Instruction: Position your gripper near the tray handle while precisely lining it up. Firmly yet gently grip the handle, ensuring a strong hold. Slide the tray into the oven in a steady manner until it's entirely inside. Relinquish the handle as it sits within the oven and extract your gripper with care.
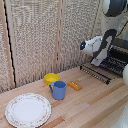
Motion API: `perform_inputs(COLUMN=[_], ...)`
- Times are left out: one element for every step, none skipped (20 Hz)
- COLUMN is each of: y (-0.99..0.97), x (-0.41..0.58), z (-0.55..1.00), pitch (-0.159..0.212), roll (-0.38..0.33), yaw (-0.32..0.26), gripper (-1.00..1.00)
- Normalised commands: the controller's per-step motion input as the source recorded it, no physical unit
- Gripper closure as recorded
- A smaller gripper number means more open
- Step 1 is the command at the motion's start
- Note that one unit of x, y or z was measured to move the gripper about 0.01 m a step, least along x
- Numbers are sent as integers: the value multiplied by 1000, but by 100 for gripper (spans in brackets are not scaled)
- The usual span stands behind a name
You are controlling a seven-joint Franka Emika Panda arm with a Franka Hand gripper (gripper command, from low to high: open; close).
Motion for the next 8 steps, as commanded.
perform_inputs(y=[286, 297, 300, 357, 394, 374, 469, 471], x=[314, 311, 377, 380, 431, 374, 366, 383], z=[160, 251, 220, 260, 197, 234, 289, 346], pitch=[11, 16, 31, 29, 52, 48, 68, 76], roll=[71, 90, 88, 89, 67, 92, 78, 81], yaw=[-14, -9, -21, -32, -99, -107, -114, -117], gripper=[-100, -100, -100, -100, -100, -100, -100, -100])
